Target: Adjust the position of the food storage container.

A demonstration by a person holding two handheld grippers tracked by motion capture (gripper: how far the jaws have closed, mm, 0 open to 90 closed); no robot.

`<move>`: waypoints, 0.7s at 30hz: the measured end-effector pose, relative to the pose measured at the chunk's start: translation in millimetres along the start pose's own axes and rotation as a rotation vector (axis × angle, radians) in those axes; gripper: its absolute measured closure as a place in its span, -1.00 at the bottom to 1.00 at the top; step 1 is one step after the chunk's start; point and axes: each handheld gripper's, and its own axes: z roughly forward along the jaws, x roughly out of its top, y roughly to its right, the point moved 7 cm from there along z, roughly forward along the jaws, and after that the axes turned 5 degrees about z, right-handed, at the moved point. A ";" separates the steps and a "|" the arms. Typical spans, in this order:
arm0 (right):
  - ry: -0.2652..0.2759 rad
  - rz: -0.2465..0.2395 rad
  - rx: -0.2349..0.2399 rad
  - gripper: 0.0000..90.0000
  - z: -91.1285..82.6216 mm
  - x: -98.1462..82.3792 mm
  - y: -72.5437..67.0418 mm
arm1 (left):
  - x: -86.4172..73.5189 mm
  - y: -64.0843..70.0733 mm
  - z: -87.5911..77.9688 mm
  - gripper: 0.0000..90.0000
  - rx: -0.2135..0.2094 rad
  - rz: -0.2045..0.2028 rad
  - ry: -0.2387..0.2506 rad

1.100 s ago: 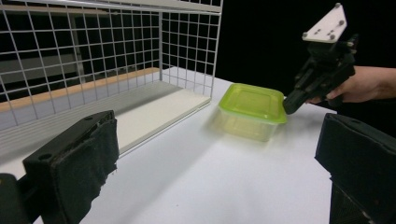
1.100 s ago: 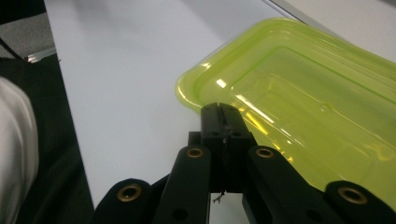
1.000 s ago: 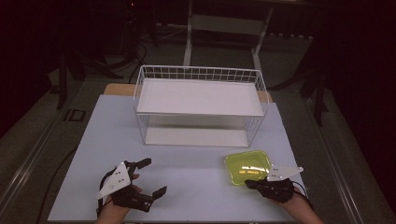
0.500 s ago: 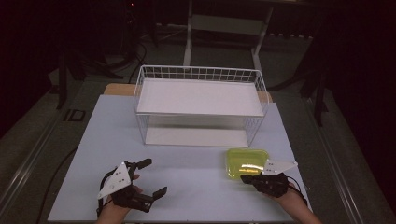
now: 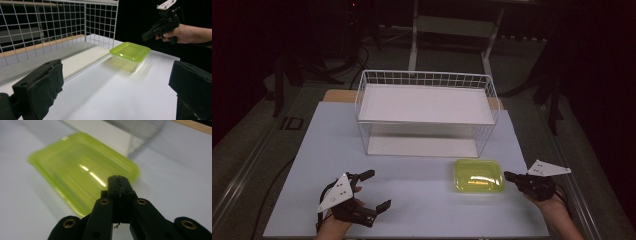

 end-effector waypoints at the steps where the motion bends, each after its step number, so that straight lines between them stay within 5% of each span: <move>1: 0.000 0.009 -0.015 1.00 0.0 -2.2 4.8 | -0.3 -0.1 0.1 -1.00 0.000 0.002 -0.002; 9: -0.015 0.042 -0.058 1.00 6.6 -14.1 23.2 | -1.0 -0.6 0.2 -1.00 0.000 0.003 -0.006; 21: -0.031 0.047 -0.019 1.00 24.4 -14.8 14.8 | -1.1 -0.2 0.0 -1.00 -0.004 0.002 -0.006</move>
